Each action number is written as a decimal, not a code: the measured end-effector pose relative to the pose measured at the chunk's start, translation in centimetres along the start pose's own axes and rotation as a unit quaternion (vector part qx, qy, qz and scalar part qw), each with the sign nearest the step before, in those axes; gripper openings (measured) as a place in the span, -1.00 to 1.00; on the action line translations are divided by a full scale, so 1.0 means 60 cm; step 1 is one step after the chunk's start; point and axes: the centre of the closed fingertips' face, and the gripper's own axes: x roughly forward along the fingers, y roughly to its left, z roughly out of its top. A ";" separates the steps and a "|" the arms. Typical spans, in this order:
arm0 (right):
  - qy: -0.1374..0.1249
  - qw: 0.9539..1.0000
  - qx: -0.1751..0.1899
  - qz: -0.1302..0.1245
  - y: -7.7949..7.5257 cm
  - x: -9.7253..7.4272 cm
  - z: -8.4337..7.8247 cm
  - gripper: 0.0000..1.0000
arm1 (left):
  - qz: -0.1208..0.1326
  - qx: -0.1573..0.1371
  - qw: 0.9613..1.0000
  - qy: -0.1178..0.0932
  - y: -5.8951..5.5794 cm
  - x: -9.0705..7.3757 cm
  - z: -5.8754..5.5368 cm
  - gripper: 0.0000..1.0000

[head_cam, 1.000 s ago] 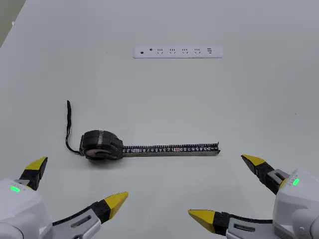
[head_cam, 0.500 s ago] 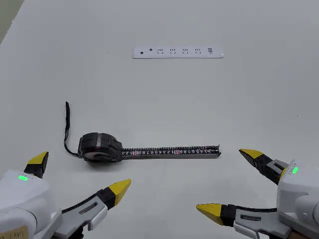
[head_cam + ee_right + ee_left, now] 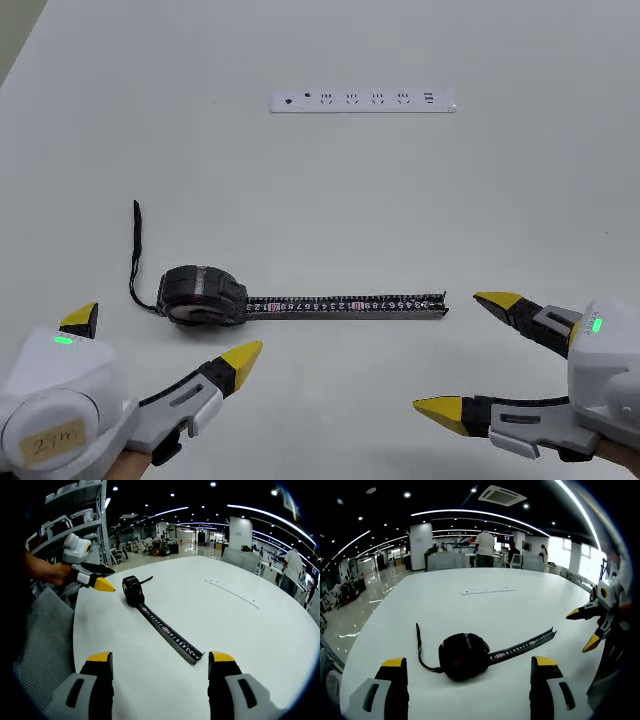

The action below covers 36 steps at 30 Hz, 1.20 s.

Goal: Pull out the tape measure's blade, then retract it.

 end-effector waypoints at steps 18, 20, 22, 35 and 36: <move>0.025 0.998 -0.039 0.052 -0.032 0.022 -0.030 0.34 | 0.029 -0.020 0.999 0.018 0.020 0.025 -0.017 0.96; 0.022 0.997 -0.042 0.061 -0.036 0.026 -0.031 0.32 | 0.031 -0.020 0.999 0.017 0.021 0.027 -0.017 0.95; 0.021 0.997 -0.041 0.064 -0.040 0.029 -0.031 0.30 | 0.032 -0.022 0.999 0.016 0.021 0.030 -0.017 0.94; 0.029 0.991 -0.092 0.098 -0.068 0.053 -0.037 0.08 | 0.032 -0.026 0.999 0.015 0.015 0.055 -0.012 0.85; 0.030 0.990 -0.095 0.101 -0.069 0.054 -0.038 0.06 | 0.033 -0.027 0.999 0.016 0.015 0.057 -0.013 0.82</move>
